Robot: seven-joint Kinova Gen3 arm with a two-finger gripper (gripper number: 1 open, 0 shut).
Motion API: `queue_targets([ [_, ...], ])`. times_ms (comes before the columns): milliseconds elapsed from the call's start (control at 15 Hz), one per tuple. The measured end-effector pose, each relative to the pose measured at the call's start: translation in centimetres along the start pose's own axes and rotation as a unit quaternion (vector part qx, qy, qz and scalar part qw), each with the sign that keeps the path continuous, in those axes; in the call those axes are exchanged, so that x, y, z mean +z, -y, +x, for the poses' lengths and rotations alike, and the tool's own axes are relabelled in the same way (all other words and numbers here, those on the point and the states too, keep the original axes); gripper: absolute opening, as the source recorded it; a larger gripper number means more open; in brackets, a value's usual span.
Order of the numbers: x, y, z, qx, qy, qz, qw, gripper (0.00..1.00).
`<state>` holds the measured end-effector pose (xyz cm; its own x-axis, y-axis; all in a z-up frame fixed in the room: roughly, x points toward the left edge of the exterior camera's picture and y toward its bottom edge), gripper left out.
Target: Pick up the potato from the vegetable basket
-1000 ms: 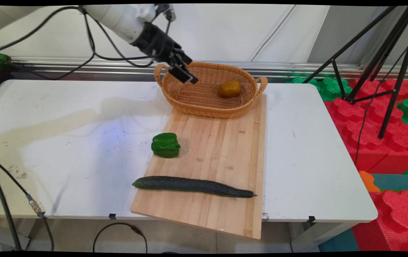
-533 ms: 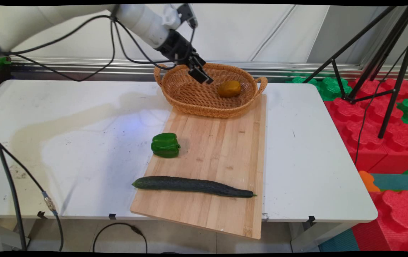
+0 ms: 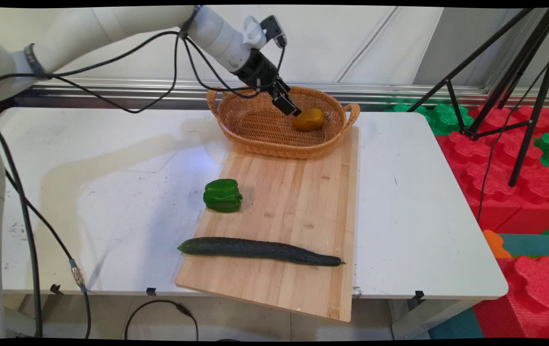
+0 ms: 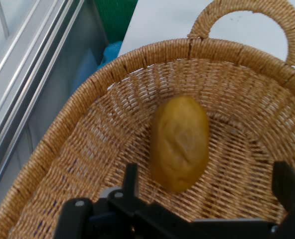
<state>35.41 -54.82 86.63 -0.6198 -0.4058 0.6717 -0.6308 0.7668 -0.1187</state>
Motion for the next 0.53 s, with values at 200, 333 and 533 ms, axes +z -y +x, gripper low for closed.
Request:
queue_targets([
  [200,2.2,0.5,0.3,0.002,0.005,-0.005,1.0,1.0],
  [333,3.2,0.6,0.4,0.004,0.01,-0.008,0.9999,1.0],
  [533,4.9,0.8,0.4,0.009,0.021,-0.012,0.9997,1.0],
])
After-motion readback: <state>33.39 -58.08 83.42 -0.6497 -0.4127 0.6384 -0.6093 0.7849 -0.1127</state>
